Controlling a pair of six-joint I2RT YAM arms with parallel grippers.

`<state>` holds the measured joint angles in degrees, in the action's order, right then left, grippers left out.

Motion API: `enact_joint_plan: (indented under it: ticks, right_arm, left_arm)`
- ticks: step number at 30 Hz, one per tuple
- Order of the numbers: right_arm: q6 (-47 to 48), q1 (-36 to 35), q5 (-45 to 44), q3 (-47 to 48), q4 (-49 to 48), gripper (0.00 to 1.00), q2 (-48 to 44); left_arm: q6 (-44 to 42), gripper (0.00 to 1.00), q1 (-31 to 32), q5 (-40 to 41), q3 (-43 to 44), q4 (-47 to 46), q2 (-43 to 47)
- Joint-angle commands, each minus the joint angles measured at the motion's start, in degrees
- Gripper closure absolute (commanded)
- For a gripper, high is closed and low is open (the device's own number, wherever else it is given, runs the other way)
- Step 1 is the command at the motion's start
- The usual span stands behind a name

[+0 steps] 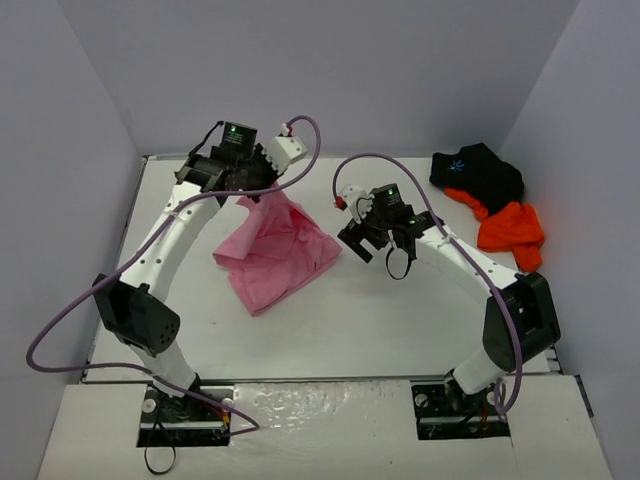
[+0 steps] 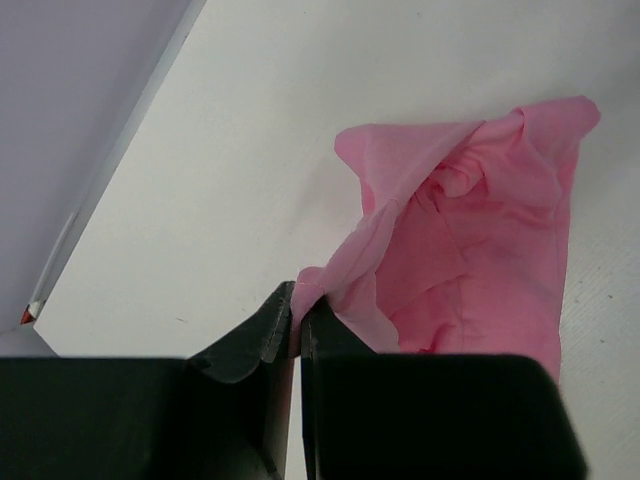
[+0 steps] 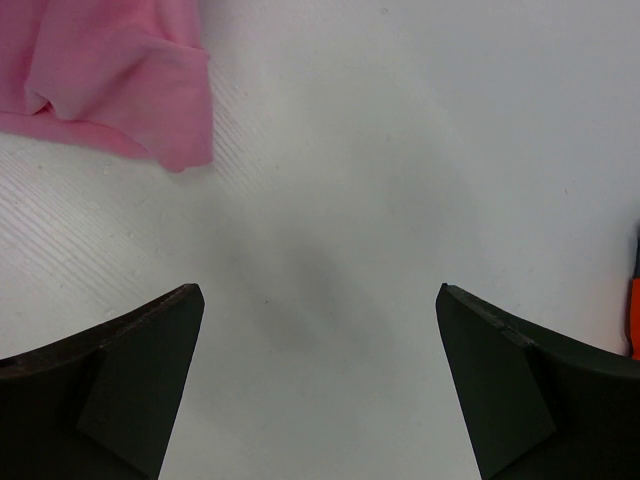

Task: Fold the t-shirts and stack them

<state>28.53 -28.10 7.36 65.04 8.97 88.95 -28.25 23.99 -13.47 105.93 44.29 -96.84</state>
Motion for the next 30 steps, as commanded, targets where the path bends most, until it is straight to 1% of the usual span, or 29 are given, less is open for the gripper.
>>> enact_joint_plan:
  ticks: [1, 5, 6, 7, 9, 12, 13, 15, 19, 21, 24, 30]
  right_arm:
    - [-0.2, -0.2, -3.3, 2.9, -2.1, 0.0, -0.2]
    - [-0.1, 0.0, -4.6, 2.5, -2.2, 0.0, 0.3]
    - [-0.1, 0.0, -4.8, 2.2, -2.2, 0.0, 0.3]
    - [-0.1, 0.0, -4.9, 2.2, -2.2, 0.0, 0.4]
    - [-0.1, 0.1, -5.5, 1.5, -2.7, 0.0, 1.0]
    - [0.2, 0.1, -5.9, 1.0, -2.9, 0.0, 1.5]
    - [0.2, 0.3, -5.9, 0.9, -3.0, 0.0, 1.6]
    - [0.2, 0.5, -5.9, 0.9, -3.1, 0.0, 1.9]
    - [0.4, 1.0, -5.8, 1.3, -3.2, 0.0, 3.4]
    - [0.5, 1.0, -5.8, 1.5, -3.3, 0.0, 4.1]
    - [0.7, 1.0, -6.1, 2.0, -3.2, 0.0, 5.4]
    - [0.6, 1.1, -6.7, 2.5, -3.2, 0.0, 6.0]
  left_arm:
    - [0.9, 1.0, 2.7, -2.5, 0.0, -1.6, -2.2]
    - [-0.4, 1.0, 10.0, -1.2, 0.7, -0.3, -7.8]
    - [0.5, 0.93, 10.9, -0.1, 0.9, -0.8, -8.7]
    - [0.5, 0.92, 10.9, -0.1, 0.9, -0.8, -8.7]
    - [2.0, 0.63, 12.2, -0.5, 3.4, -0.9, -12.4]
    - [2.3, 0.55, 12.1, -0.2, 5.4, -0.9, -15.6]
    - [2.1, 0.48, 11.8, 0.6, 5.8, -1.2, -16.3]
    - [1.2, 0.38, 9.7, 0.2, 7.6, -0.4, -17.5]
    - [-0.1, 0.34, 5.2, -2.4, 10.2, 0.8, -19.7]
    - [-2.3, 0.34, 2.1, -3.4, 11.5, 1.9, -20.9]
    - [-5.2, 0.34, -2.2, -6.8, 15.2, 5.9, -24.0]
    - [-12.6, 0.43, -7.0, -11.3, 21.3, 15.8, -30.7]
